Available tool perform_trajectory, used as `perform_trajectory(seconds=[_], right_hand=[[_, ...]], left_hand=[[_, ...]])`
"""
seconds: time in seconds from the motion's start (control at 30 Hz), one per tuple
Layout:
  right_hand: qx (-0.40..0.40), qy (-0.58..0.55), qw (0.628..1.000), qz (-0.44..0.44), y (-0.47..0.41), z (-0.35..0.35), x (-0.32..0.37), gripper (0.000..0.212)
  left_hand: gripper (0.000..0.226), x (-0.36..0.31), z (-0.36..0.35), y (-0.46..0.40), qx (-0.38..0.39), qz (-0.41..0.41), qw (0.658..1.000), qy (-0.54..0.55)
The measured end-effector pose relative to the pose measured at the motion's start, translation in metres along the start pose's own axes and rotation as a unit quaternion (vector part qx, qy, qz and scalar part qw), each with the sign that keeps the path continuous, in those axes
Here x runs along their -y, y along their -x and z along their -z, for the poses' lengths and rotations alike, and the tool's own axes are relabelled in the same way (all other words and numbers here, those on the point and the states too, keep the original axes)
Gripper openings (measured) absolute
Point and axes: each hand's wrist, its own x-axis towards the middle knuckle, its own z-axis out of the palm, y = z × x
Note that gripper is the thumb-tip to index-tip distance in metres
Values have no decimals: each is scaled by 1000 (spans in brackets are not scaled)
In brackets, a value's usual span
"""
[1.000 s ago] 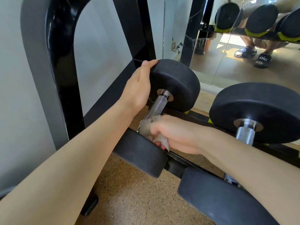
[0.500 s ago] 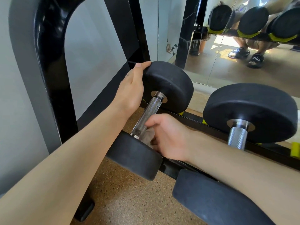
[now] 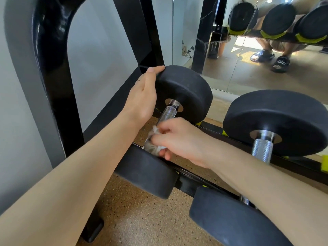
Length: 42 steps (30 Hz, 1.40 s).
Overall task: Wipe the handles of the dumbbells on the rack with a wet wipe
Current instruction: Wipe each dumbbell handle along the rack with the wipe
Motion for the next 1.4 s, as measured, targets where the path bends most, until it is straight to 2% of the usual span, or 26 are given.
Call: perform_trajectory(seconds=[0.07,0.1,0.23,0.33,0.4,0.47,0.53,0.6,0.67,0.8,0.97,1.07,1.17,1.23,1.3,1.4], right_hand=[[6,122,987,103,2,-4,8,19],[28,170,977,126,3,-7,10,24],[60,247,958,131,3,-6,13,33],[28,252,957,143,1,-4,16,32],[10,256,960,115,2,-1,8,32],[47,193,979,42,4,3,-9,23],[105,17,993,-49,3,2,-21,20],[115,-123,980,-102,-3,-1,-30,22],[99,-217,962,-130,-8,0,-33,29],[129,-306,928,-170,-8,5,-38,40],[124,-341,922,-138,-5,10,-24,31],[42,-233,964,-122,-6,7,-23,34],[-59,-63,995,-55,-5,3,-22,21],[-148,24,988,19,-2,8,-14,13],[-218,91,964,121,-1,12,-5,14],[-202,206,934,210,-4,0,0,13]], left_hand=[[51,0,1,1,-3,6,1000,4],[51,0,1,1,-2,7,1000,6],[51,-1,1,1,2,10,1000,8],[51,0,2,2,5,9,1000,10],[52,-1,2,2,8,9,1000,14],[53,0,2,2,14,12,1000,14],[53,2,2,0,17,11,1000,15],[53,3,2,-1,18,12,1000,16],[53,4,2,-1,16,14,1000,12],[54,3,2,-1,13,12,1000,11],[52,1,2,-1,10,20,1000,16],[52,1,2,-1,8,16,1000,21],[53,2,1,-1,11,16,1000,17],[54,2,2,0,15,7,1000,14],[54,2,3,1,15,-4,1000,10],[53,2,2,0,12,-3,1000,16]])
